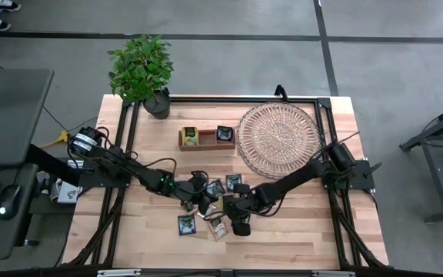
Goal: Pick & Place Tea
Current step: Put the yellow tea bag into the left section of the wooden organizer
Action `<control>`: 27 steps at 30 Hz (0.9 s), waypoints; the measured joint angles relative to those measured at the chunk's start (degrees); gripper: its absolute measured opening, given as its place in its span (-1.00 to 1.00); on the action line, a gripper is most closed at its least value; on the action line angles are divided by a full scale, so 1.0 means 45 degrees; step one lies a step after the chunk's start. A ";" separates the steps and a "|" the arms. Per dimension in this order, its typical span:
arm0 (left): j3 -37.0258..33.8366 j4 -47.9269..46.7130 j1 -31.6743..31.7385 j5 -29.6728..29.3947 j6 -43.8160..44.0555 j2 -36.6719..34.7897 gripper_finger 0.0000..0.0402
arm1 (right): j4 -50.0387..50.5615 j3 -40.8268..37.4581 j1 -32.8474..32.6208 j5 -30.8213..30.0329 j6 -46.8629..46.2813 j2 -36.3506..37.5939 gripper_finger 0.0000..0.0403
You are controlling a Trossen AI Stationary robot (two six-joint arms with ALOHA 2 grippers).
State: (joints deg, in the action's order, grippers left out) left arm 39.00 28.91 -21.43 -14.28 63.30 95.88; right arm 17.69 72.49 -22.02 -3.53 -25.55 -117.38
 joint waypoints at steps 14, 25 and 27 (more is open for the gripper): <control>-0.0002 -0.0172 0.0007 0.0372 0.1061 0.0000 -0.99 | -0.0047 -0.0019 -0.0024 0.0058 -0.0001 -0.0059 -1.00; -0.0010 -0.0656 0.0015 -0.0529 0.1082 0.0005 -0.32 | -0.0284 -0.0044 -0.0029 0.0191 0.0003 -0.0088 -1.00; -0.0010 -0.0658 0.0019 -0.0613 0.1194 0.0005 -0.20 | -0.0315 -0.0049 -0.0029 0.0199 0.0003 -0.0088 -1.00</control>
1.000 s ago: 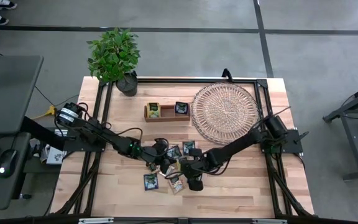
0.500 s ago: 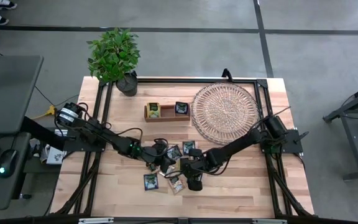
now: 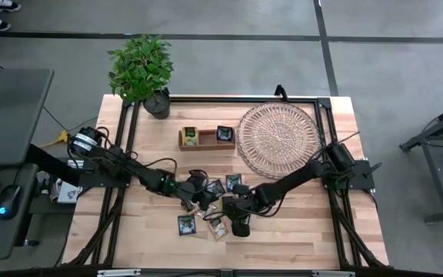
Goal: Pick & Place Tea
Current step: Put the yellow tea bag into the left section of the wooden organizer
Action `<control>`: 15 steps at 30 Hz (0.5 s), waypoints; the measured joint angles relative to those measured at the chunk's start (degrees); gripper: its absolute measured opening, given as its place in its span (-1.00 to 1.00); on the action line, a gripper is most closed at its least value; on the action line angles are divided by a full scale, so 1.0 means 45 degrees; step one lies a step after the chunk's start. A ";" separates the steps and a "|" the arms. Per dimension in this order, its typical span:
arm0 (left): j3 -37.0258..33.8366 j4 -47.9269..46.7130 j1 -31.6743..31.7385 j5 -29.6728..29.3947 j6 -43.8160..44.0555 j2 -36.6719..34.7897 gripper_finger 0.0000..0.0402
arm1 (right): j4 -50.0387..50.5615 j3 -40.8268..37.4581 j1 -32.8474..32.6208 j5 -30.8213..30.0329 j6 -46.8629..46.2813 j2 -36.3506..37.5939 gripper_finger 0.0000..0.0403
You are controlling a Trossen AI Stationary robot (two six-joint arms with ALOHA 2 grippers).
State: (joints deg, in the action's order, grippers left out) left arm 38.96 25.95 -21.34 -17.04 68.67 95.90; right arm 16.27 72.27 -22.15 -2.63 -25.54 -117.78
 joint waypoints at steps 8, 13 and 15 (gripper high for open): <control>0.0306 -0.0124 -0.0005 0.0048 0.0871 0.1127 -0.04 | -0.0116 -0.0015 0.0000 -0.0005 0.0000 0.0000 -1.00; 0.1396 0.0069 0.0084 0.0427 0.1002 0.2384 -0.04 | -0.0175 -0.0015 -0.0005 -0.0024 0.0001 0.0000 -1.00; 0.1863 0.0026 0.0133 0.0539 0.0834 0.2654 -0.04 | -0.0170 -0.0015 -0.0005 -0.0011 0.0003 -0.0005 -1.00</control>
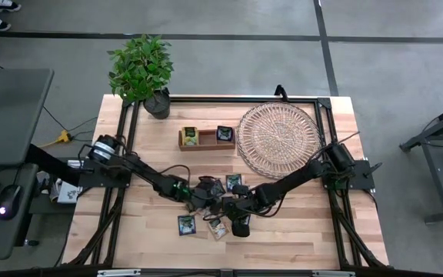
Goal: Pick & Place Tea
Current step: Put the yellow tea bag into the left section of the wooden organizer
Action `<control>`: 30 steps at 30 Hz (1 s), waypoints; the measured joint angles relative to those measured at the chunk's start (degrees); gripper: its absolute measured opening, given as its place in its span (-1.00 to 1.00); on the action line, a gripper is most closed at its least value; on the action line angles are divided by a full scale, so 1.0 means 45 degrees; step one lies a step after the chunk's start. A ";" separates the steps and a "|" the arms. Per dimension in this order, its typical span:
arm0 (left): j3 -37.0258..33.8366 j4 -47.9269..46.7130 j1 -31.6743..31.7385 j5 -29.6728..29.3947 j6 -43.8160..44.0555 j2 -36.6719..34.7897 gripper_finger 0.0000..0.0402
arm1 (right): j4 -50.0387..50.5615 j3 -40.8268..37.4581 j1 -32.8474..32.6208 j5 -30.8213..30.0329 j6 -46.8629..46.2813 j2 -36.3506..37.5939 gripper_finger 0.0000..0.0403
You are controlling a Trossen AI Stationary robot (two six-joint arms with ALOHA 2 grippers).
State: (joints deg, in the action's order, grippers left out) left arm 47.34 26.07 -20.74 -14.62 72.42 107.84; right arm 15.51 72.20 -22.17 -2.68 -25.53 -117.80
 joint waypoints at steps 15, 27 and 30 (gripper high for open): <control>0.0924 -0.0409 0.0367 0.0885 -0.1343 0.0236 -0.26 | 0.0044 0.0000 -0.0034 0.0030 -0.0016 0.0010 -1.00; 0.0925 -0.0487 0.0372 0.0992 -0.2006 0.0236 -0.98 | 0.0038 0.0000 -0.0029 0.0102 -0.0042 0.0064 -1.00; 0.0925 -0.0493 0.0372 0.1025 -0.2011 0.0236 -0.99 | 0.0128 -0.0017 -0.0024 0.0179 -0.0037 0.0306 -1.00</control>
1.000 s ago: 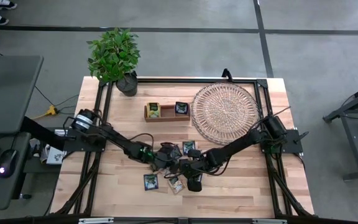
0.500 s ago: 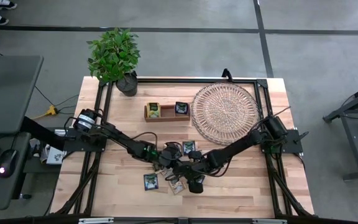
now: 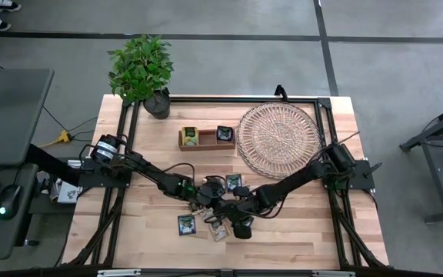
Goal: Pick & Place Tea
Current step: Put the yellow tea bag into the left section of the wooden organizer
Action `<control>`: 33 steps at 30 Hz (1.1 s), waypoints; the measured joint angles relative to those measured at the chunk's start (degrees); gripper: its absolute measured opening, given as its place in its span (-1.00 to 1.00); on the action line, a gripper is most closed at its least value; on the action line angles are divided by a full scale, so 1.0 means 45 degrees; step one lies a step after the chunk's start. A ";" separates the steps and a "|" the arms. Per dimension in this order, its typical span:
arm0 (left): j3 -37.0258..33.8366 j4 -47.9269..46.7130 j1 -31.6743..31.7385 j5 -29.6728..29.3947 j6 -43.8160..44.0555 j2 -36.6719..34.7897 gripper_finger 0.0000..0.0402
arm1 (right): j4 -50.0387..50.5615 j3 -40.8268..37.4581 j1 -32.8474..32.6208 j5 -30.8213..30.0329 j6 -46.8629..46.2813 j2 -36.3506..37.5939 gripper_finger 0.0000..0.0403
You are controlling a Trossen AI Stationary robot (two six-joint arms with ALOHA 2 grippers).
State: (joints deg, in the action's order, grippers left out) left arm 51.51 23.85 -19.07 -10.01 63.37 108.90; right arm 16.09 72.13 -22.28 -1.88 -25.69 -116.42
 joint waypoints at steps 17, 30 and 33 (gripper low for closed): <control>0.0013 -0.0795 0.0491 0.0130 -0.1663 -0.0813 -1.00 | 0.2627 0.0008 0.0539 -0.0203 0.0125 0.4120 -1.00; -0.0019 -0.6472 0.2258 0.0475 -0.6361 -0.4561 -1.00 | 0.5916 0.0017 0.0705 -0.2856 -0.0285 0.5828 -1.00; -0.0015 -0.7906 0.2801 0.0458 -0.7348 -0.5471 -1.00 | 0.6379 0.0017 0.0843 -0.2790 -0.0567 0.5779 -1.00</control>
State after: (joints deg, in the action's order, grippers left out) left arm 51.44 -11.73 -6.47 -7.94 30.31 84.28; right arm 44.79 72.20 -18.49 -14.43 -28.24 -90.41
